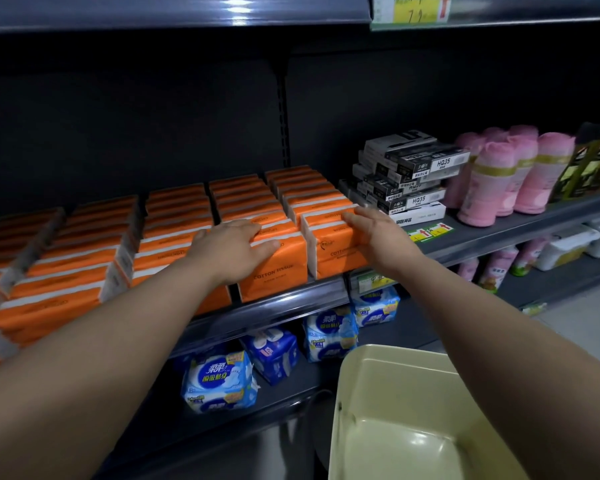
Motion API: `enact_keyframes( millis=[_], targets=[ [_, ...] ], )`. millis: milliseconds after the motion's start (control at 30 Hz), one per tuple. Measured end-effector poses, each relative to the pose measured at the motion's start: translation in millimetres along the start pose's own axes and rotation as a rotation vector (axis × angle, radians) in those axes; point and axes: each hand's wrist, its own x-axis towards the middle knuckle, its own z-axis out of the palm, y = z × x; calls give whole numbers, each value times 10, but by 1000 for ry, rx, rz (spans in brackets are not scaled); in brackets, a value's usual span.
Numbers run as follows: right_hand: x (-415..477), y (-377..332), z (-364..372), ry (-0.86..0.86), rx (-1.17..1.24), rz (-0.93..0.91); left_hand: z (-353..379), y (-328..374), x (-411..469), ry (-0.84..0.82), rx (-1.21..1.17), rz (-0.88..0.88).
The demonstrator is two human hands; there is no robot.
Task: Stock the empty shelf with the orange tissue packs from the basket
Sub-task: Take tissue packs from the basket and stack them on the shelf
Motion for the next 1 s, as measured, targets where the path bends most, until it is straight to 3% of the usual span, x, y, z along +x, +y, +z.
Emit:
enact_keyframes(
  millis=[333,700,1000],
  targets=[
    [-2,4,-185,-83,444,215,15,15,0,55,-99,-46],
    [19,14,-197,-83,409,208,14,11,2,59,-84,-27],
    [-65,-146,-321,-7,303,88,-82,39,-119,51,-116,-48]
  ],
)
